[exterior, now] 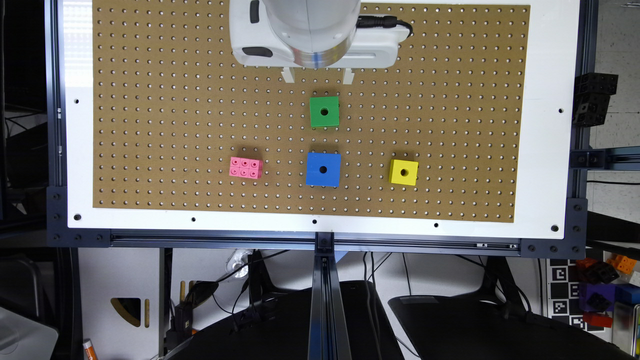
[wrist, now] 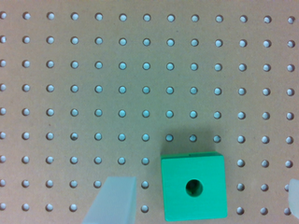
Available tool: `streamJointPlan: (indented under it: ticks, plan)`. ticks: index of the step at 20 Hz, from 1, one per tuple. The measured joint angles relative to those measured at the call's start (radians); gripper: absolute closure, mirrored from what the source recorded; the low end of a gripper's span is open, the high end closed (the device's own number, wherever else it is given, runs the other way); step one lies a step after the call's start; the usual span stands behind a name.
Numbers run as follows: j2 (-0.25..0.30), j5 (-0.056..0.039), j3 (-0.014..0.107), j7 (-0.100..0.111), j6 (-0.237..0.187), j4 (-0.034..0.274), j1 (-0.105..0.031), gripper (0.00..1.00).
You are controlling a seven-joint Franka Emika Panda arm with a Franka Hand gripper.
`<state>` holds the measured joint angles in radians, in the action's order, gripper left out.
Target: Pick up pink block.
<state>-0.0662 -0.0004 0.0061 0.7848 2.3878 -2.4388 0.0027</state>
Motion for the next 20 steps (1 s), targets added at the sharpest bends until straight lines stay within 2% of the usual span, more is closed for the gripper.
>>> streamJointPlan:
  ticks: [6,8,10,12,13,15,16,20]
  plan:
    - [0.0,-0.0012,-0.001,0.0,0.0,-0.001,-0.005,0.0]
    - [0.0,-0.0048,-0.002,-0.011,0.0,0.002,-0.023,0.0]
    - [0.001,-0.0053,-0.002,-0.03,0.0,0.009,-0.047,0.0]
    - [0.007,-0.0055,-0.003,-0.058,0.0,0.023,-0.078,0.0]
    - [0.016,-0.0055,-0.003,-0.073,0.0,0.036,-0.094,0.0]
    - [0.04,-0.0055,-0.003,-0.089,0.0,0.064,-0.113,0.0]
    - [0.06,-0.0055,-0.003,-0.094,0.0,0.085,-0.119,0.0]
    - [0.139,-0.0063,-0.003,-0.099,0.0,0.169,-0.127,0.0]
